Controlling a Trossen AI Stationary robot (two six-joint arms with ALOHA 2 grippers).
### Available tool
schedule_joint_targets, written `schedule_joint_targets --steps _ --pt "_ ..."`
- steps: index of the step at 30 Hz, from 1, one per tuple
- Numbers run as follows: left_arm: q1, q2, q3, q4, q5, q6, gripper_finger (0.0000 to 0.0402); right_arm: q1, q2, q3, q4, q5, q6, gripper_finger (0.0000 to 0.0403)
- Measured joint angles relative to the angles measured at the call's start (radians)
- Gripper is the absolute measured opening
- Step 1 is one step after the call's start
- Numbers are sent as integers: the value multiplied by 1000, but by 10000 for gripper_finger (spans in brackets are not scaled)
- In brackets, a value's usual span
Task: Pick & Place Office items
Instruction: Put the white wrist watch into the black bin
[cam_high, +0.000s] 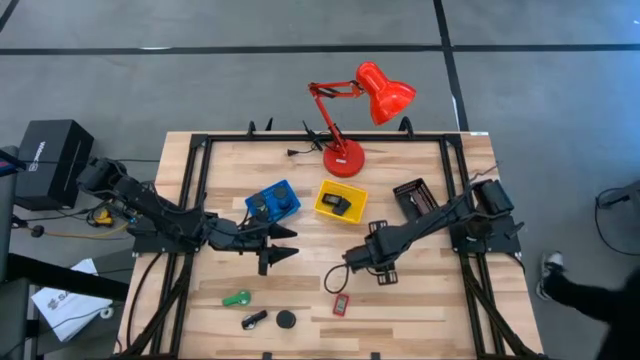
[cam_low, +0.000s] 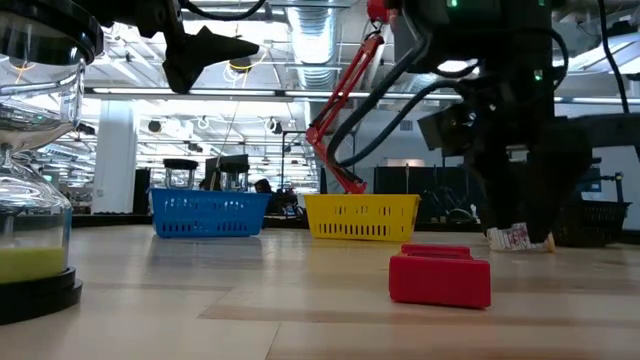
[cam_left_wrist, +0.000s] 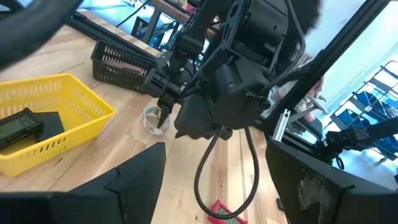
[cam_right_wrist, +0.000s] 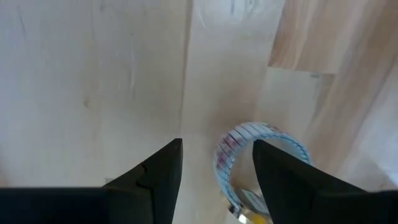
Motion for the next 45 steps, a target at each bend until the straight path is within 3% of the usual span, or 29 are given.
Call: schedule_joint_targets --steps 15,18,26,28,45 --pt "0 0 0 0 1 0 273 -13 7 -52 71 -3 175 173" --pt "0 0 0 0 1 0 273 -11 8 -52 80 -3 176 142" --pt "0 0 0 0 1 0 273 2 9 -51 98 -8 179 16" --pt "0 0 0 0 1 0 273 14 10 -46 89 1 175 11" --pt "0 0 0 0 1 0 273 236 -4 153 -446 269 374 13"
